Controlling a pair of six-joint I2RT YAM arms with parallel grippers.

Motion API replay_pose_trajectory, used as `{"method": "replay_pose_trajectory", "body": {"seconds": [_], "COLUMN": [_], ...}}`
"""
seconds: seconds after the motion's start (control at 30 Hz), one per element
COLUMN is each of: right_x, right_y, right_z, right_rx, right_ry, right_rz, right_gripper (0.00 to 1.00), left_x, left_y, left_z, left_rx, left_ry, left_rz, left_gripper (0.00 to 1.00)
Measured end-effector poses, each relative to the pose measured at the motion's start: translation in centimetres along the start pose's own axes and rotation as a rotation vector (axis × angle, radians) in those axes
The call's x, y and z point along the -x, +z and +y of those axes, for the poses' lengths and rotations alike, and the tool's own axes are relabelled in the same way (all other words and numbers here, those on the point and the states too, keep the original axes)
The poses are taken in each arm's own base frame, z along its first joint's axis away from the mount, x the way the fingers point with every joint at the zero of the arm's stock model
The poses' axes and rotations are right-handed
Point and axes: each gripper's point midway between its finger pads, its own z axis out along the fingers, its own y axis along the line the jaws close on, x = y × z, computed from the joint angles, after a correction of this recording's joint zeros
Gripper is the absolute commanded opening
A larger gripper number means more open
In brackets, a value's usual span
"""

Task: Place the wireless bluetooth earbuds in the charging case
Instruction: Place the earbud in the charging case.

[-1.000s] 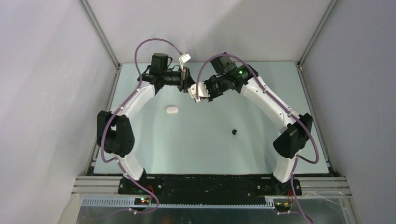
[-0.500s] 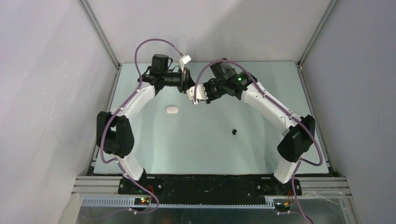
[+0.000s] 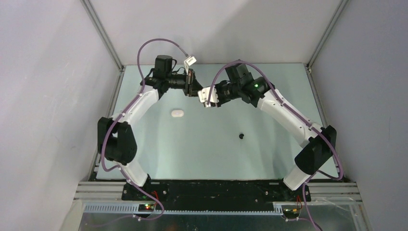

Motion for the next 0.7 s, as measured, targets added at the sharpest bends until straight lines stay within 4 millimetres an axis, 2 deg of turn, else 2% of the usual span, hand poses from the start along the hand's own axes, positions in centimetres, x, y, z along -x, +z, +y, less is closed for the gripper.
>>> {"method": "replay_pose_trajectory", "body": {"seconds": [0.23, 0.43, 0.57, 0.7], "right_x": [0.2, -0.6, -1.4, -1.8], "right_y": [-0.9, -3.2, -5.3, -6.1], "right_z": [0.7, 1.2, 0.0, -2.0], "right_rx": [0.029, 0.034, -0.026, -0.094], "right_ry": [0.075, 0.187, 0.338, 0.482], "right_rz": [-0.019, -0.032, -0.061, -0.113], "right_gripper": [0.42, 0.47, 0.49, 0.40], "left_x": [0.4, 0.5, 0.5, 0.7], "left_y": [-0.1, -0.2, -0.3, -0.4], "left_z": [-0.4, -0.5, -0.5, -0.7], "left_rx": [-0.005, -0.004, -0.003, -0.004], "left_ry": [0.017, 0.024, 0.037, 0.065], "left_rz": [-0.009, -0.011, -0.013, -0.016], "left_gripper": [0.00, 0.00, 0.00, 0.00]}}
